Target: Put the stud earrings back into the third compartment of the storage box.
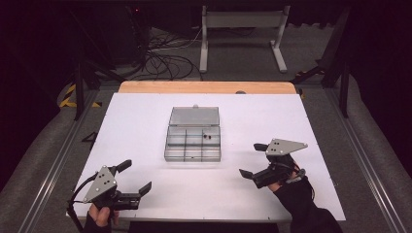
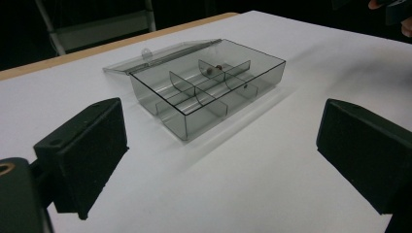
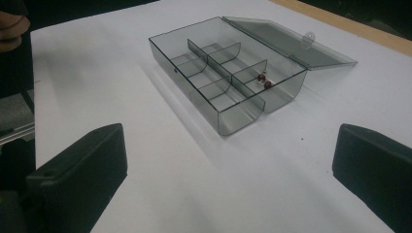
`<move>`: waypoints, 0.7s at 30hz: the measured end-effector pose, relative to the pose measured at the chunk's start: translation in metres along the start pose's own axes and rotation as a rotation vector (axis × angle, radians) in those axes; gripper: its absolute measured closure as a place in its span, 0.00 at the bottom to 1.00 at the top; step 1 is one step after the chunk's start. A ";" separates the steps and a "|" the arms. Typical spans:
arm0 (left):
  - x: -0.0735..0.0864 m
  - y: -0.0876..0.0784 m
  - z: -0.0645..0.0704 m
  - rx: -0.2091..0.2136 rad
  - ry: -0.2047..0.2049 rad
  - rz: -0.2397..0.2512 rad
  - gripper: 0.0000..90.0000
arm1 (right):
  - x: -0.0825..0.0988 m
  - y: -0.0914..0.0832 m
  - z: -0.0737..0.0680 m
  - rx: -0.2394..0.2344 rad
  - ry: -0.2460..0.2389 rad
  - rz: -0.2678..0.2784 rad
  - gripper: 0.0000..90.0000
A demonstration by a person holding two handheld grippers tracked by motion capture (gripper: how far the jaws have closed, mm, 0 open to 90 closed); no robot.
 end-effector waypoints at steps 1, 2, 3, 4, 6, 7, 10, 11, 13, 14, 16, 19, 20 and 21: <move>0.000 0.000 0.000 0.001 0.001 0.000 0.06 | 0.003 -0.001 0.000 0.000 0.003 0.004 0.00; 0.000 0.000 0.000 0.001 0.005 0.000 0.06 | 0.005 -0.001 -0.001 -0.001 0.008 0.010 0.00; 0.000 0.000 0.000 0.003 0.005 0.000 0.06 | 0.008 -0.002 -0.001 0.002 0.011 0.012 0.01; 0.000 0.000 0.000 0.003 0.006 0.002 0.06 | 0.011 -0.003 -0.001 0.008 0.016 0.013 0.01; 0.000 0.000 0.000 0.003 0.008 0.002 0.05 | 0.017 -0.004 0.000 0.008 0.030 0.017 0.01; 0.000 0.000 0.000 0.003 0.011 0.002 0.06 | 0.020 -0.004 0.001 0.009 0.039 0.017 0.01; 0.000 0.000 0.001 0.005 0.015 0.004 0.06 | 0.028 -0.004 0.001 0.009 0.046 0.010 0.01; 0.000 0.000 0.001 0.004 0.015 0.004 0.06 | 0.031 -0.004 0.001 0.014 0.039 0.007 0.01; 0.001 0.001 0.001 0.003 0.020 0.002 0.06 | 0.038 -0.002 0.000 0.012 0.039 0.005 0.01; 0.001 0.001 0.001 0.006 0.017 -0.001 0.06 | 0.040 -0.002 -0.001 0.014 0.037 0.003 0.01; 0.001 0.001 0.000 0.009 0.010 0.003 0.06 | 0.044 -0.002 -0.002 0.016 0.037 0.001 0.01; 0.001 0.001 -0.001 0.012 0.014 0.002 0.05 | 0.049 -0.003 -0.003 0.021 0.047 0.012 0.01; 0.001 0.001 -0.001 0.013 0.016 0.001 0.06 | 0.051 -0.004 -0.004 0.025 0.051 0.014 0.01; 0.002 0.002 -0.001 0.016 0.017 -0.002 0.06 | 0.054 -0.004 -0.004 0.026 0.061 0.017 0.01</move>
Point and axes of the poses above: each handheld gripper's, and its own axes: y roughly forward along the jaws, x roughly out of its underside, z roughly to its right, the point moved 3 cm from there along y, roughly forward along the jaws, and after that the axes turned 15 degrees about -x, right-handed, at the moved point
